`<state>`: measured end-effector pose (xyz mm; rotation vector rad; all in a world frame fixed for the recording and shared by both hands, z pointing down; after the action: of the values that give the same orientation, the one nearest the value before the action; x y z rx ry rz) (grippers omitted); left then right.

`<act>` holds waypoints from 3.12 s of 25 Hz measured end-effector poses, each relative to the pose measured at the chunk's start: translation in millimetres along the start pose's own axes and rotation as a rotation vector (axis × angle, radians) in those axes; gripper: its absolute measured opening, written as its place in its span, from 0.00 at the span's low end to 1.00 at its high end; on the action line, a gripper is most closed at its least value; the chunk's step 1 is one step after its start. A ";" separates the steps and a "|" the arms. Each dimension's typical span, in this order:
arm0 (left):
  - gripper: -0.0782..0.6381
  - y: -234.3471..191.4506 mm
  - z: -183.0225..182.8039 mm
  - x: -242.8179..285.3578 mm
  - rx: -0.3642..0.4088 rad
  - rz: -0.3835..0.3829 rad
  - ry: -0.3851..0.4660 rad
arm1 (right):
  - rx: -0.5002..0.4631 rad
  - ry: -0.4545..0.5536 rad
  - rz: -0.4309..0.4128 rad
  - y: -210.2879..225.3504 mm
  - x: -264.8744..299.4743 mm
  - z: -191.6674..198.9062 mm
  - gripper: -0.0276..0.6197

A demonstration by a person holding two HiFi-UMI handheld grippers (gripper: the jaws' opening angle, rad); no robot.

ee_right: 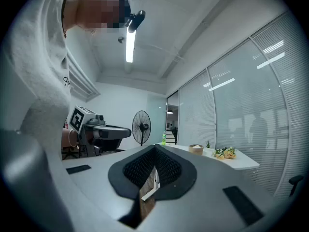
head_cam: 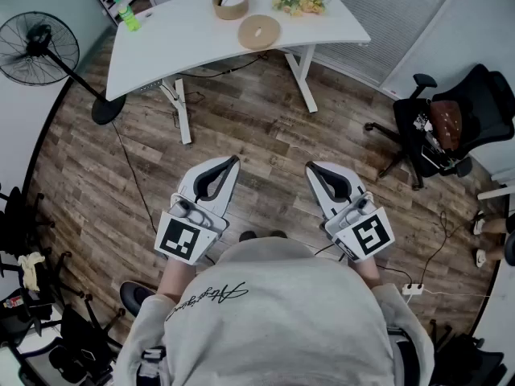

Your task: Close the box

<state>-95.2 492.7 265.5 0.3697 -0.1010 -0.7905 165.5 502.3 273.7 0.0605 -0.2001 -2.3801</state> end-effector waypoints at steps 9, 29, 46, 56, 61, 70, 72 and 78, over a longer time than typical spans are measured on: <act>0.11 -5.7 0.9 -7.2 -0.006 0.011 0.005 | 0.003 -0.001 0.012 -6.9 4.5 -1.3 0.04; 0.11 -4.2 7.0 -19.6 -0.020 0.003 -0.048 | 0.050 0.020 0.083 -17.2 5.6 8.7 0.04; 0.68 -30.2 20.5 -43.8 -0.080 -0.151 -0.087 | 0.184 0.088 0.222 -12.8 9.9 11.0 0.59; 0.69 -40.3 31.9 -59.4 -0.098 -0.127 -0.078 | 0.184 0.074 0.243 -33.9 23.1 21.8 0.62; 0.69 -52.4 37.6 -71.7 -0.104 -0.124 -0.061 | 0.191 0.077 0.245 -49.1 38.0 28.8 0.63; 0.69 -63.8 50.9 -83.6 -0.107 -0.079 -0.056 | 0.208 0.067 0.267 -68.4 50.0 37.9 0.64; 0.69 -64.3 52.4 -82.1 -0.111 -0.070 -0.053 | 0.214 0.070 0.271 -67.9 51.1 39.0 0.64; 0.69 -73.1 53.0 -74.8 -0.101 -0.081 -0.050 | 0.209 0.078 0.248 -59.0 64.8 36.9 0.64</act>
<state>-209.1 483.7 292.1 0.2598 -0.0931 -0.8814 74.6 504.9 301.4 0.2146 -0.3949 -2.0986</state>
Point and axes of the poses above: the fingertips, and each gripper's own axes: x forward along the fingers, y to its right, z out of its underside, the point moved 10 cm from there along -x, backward along the fingers, and after that the axes turned 15 degrees about x, right-handed, at the moved point
